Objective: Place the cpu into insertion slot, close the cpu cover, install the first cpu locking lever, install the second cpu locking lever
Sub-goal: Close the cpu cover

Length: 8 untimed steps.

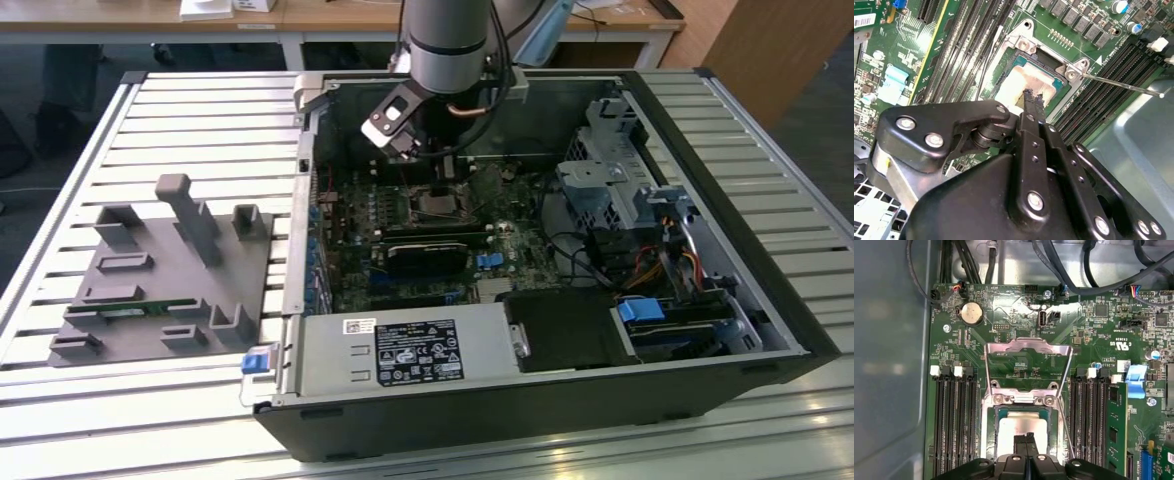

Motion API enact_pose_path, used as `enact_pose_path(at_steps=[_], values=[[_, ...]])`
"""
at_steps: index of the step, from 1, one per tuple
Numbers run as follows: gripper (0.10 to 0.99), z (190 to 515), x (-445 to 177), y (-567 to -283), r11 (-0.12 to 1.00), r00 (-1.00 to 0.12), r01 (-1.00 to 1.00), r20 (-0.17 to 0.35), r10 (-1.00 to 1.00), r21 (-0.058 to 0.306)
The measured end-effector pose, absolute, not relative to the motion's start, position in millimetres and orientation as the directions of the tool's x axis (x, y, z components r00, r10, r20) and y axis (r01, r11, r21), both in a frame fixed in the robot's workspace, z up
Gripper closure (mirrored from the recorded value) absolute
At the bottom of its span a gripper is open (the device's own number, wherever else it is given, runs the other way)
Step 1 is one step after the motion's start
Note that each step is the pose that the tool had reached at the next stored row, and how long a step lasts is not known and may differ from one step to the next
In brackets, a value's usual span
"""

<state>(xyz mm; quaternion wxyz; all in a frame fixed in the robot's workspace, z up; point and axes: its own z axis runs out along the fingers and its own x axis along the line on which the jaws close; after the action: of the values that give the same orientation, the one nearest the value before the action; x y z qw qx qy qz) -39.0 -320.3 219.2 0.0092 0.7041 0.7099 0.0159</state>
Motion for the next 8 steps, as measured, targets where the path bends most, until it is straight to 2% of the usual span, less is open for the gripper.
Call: enact_pose_path(at_steps=[8], values=[[0.98,225.3,-38.9,-320.3,0.008,-0.008,0.999,0.01,1.0,0.035]])
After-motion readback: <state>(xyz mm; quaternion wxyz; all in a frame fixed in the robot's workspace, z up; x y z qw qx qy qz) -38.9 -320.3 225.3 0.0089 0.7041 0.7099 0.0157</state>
